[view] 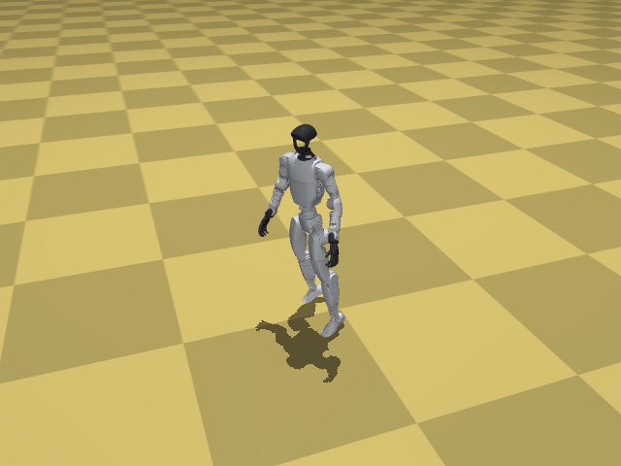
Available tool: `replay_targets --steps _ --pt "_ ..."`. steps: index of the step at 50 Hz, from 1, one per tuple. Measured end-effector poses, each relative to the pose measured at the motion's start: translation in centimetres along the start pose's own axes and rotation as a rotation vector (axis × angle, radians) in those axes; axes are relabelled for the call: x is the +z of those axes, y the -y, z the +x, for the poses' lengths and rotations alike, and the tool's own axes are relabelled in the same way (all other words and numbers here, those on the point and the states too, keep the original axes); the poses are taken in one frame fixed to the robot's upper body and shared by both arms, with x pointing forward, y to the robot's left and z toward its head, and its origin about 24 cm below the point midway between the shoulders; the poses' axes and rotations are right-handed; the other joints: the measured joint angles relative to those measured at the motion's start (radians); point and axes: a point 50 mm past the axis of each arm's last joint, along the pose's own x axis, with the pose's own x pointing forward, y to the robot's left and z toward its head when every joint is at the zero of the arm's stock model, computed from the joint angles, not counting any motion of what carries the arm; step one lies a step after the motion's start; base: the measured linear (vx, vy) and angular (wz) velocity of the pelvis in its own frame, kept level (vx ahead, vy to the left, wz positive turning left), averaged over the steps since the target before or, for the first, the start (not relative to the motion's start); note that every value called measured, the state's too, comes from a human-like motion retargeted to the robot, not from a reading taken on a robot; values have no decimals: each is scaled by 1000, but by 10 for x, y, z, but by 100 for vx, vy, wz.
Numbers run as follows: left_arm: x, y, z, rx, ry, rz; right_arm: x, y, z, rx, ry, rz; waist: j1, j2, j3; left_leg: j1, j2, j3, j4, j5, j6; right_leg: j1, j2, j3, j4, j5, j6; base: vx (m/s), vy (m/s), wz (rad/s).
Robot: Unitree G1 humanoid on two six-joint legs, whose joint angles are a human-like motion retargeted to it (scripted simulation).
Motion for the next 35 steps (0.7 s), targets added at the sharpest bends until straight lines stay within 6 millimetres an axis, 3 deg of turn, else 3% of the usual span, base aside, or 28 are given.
replay_targets --steps 13,27,35 --pt "16 19 -1 -72 72 -21 -7 7 0 -10 -28 0 -26 -12 3 8 16 18 39 -40 23 3 11 27 14 -9 0 0 -1 -3" --pt "-33 12 -13 -42 -118 64 9 18 3 -49 22 24 -105 14 -9 32 39 93 50 -34 46 2 38 73 11 -16 0 0 -7 -22" --pt "-35 8 -14 -28 -130 47 1 23 2 -77 -8 30 -138 25 5 42 69 140 72 -20 47 -4 71 118 12 -40 0 -1 -16 -35"
